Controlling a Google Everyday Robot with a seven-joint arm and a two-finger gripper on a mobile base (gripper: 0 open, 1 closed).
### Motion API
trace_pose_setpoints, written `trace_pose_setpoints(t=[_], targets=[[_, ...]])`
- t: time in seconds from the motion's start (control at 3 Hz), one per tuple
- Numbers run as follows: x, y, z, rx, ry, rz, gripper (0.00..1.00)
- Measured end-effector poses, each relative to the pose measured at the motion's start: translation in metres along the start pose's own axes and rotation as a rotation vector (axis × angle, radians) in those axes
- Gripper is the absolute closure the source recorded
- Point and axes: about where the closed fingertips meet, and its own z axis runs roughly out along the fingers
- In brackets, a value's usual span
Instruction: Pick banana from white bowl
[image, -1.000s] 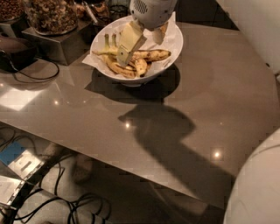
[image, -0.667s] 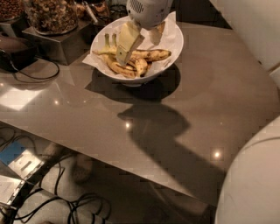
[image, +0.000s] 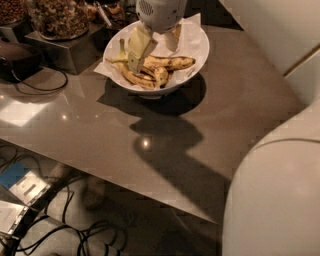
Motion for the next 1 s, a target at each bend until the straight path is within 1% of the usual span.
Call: trace_pose_setpoints(t=[0.33, 1.0], targets=[[-0.008, 0.000, 0.009, 0.001, 0.019, -0.001, 0.28], [-0.018, -0.006, 0.028, -0.029, 0.042, 0.003, 0.30]])
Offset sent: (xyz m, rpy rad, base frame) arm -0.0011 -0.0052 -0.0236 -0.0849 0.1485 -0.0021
